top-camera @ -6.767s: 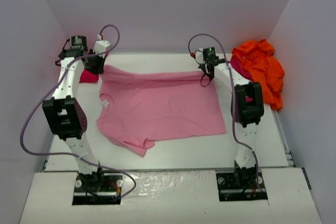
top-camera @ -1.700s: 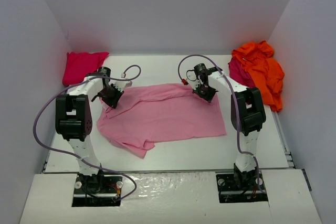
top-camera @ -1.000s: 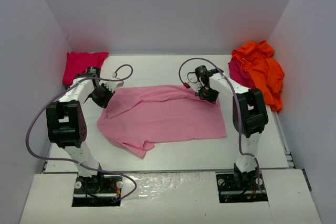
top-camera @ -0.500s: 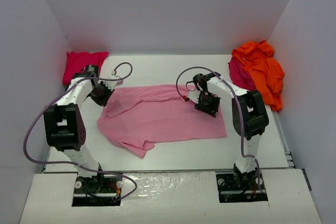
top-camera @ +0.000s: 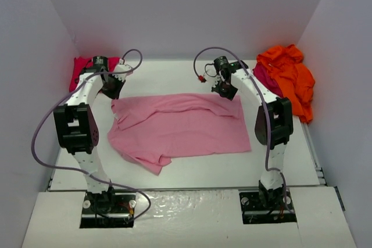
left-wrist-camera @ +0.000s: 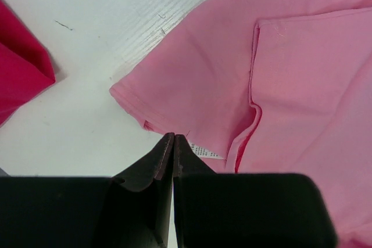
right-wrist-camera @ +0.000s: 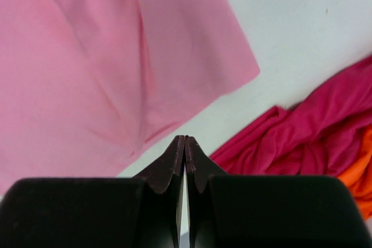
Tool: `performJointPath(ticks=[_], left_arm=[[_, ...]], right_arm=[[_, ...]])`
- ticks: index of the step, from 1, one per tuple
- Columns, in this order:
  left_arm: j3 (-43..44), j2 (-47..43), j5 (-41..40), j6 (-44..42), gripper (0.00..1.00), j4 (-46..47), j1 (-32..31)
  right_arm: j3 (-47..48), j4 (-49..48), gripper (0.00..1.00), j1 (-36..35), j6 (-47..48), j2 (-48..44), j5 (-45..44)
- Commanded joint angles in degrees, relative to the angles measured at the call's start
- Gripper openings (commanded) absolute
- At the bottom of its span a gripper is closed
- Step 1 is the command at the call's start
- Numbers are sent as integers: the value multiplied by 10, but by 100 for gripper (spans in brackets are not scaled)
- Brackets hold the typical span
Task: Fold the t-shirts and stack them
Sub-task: Fold the tshirt
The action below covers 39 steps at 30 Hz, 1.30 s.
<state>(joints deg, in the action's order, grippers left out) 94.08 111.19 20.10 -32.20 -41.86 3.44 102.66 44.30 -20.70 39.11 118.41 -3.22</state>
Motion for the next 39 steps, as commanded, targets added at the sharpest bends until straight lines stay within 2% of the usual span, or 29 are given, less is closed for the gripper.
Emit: performJointPath(ticks=[1,9,12,15,18,25,27,31,36,38,39], left_arm=[[50,35,4,24,0,-3,-4],[71,96,17,-6,0,-43,-12],[110,139,-19,-8,0,-83,-12],[159,203,-91,-10,0,-128,-7],[175,224,-134,8,0,-108,9],[338,321,-188,50,0,-153,20],[433,352,-191,58,0,-187,18],[556,425,-198,60,0,-219,8],[560,424,-220,62,0,-150,-8],[537,404,-229,79,0,-109,-10],[525,389,-225,89,0,-97,-10]], right_arm=[[72,6,0,2,-27,79,-15],[159,5,0,17,-40,184,-31],[179,5,0,27,-58,215,-63],[198,-9,0,38,-87,255,-203],[211,-25,0,57,-96,290,-273],[321,-53,0,76,-74,367,-328],[334,-69,0,74,-62,392,-351],[332,-130,0,69,-42,408,-361],[330,-220,1,69,-23,413,-375],[326,-250,19,69,-28,402,-369],[323,-265,21,68,-31,391,-367]])
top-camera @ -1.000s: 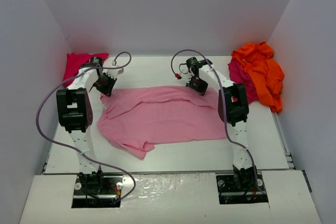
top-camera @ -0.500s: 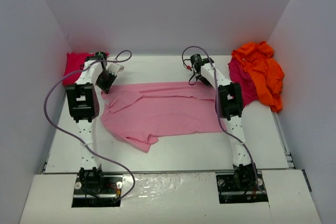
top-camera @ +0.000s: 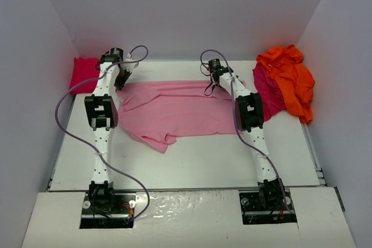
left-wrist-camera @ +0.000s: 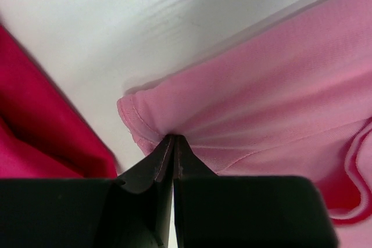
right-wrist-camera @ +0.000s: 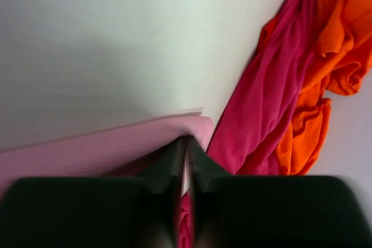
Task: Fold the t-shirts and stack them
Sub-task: Fold the tshirt
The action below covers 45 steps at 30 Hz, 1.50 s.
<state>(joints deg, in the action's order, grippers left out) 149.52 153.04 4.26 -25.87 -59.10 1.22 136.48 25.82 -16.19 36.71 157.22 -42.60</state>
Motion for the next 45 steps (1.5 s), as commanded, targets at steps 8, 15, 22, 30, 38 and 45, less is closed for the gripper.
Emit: performJointPath(ticks=[8,15,22,30,38,45], left_arm=[[-101,-189,-96,69,46,181,4],[-306,-410,-43,34,48,244,-31],[-548,-612,84,-72,56,187,-76],[-870,-767,-47,-134,56,288,-280],[-931,-782,-68,-96,55,304,-383],[-954,-769,-91,-113,54,327,-430]], right_arm=[[-43,-130,37,16,-20,-130,49],[-137,-132,50,15,-45,-289,82],[-342,-118,56,16,-52,-473,111],[-431,-110,61,93,-102,-600,150],[-460,-106,61,148,-118,-640,173],[-486,-95,61,159,-129,-660,181]])
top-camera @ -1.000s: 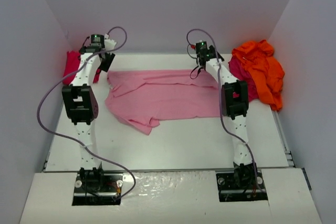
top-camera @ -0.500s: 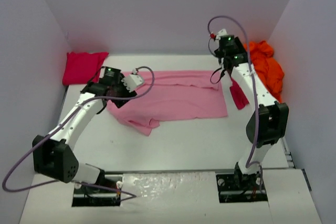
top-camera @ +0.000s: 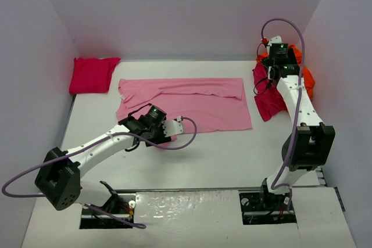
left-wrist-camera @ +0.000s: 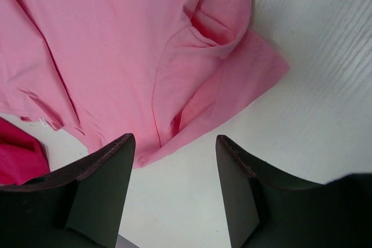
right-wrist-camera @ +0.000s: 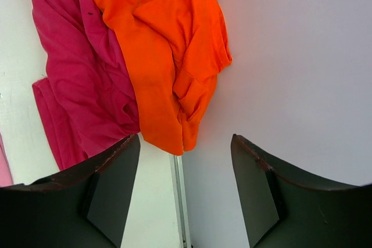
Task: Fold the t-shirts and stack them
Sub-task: Fold the tshirt
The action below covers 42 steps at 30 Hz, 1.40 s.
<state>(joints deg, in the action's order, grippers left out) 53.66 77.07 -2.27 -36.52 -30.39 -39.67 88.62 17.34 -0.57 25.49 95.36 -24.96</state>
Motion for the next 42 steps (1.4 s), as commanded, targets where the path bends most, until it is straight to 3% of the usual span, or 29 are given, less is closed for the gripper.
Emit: performJointPath(ticks=[1,10,20,42], left_arm=[[5,-5,-26,-6,54,44,-26],[-17,10,-16,2,54,43,-75],[-54,33,-12,1,54,87,-76],[-44,101,-7,-2,54,124,-76]], right_arm=[[-10,-9,61,3,-19,-44,4],[-24,-1,62,3,-26,-48,-5],[-25,7,62,3,-36,-48,-2],[-55,6,62,3,-31,-56,2]])
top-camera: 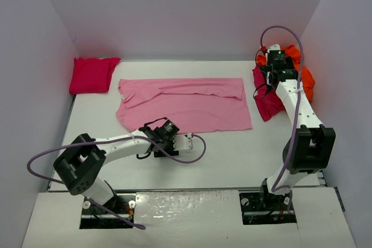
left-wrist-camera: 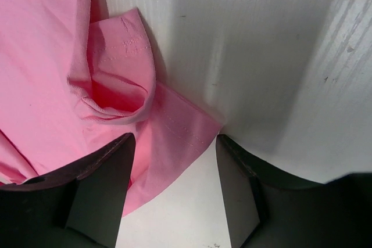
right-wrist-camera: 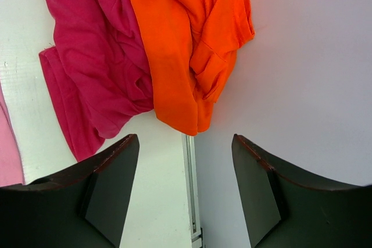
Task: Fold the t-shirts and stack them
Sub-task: Fold the tshirt
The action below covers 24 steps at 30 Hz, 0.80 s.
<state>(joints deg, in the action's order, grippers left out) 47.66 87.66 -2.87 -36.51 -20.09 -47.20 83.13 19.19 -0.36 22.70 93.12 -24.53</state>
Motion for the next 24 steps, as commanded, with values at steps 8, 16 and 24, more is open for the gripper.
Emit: performJointPath(ticks=[8,16,24], left_arm=[[14,11,-11,-5,51,41,0],[19,28,-26,-5,0,76,1],[41,-75,-21,-16,0,35,26]], right_arm=[[-4,-12,62,1,-5,-34,1],[-10,-12,62,1,-4,-37,4],[-23,18,63,1,31,-43,58]])
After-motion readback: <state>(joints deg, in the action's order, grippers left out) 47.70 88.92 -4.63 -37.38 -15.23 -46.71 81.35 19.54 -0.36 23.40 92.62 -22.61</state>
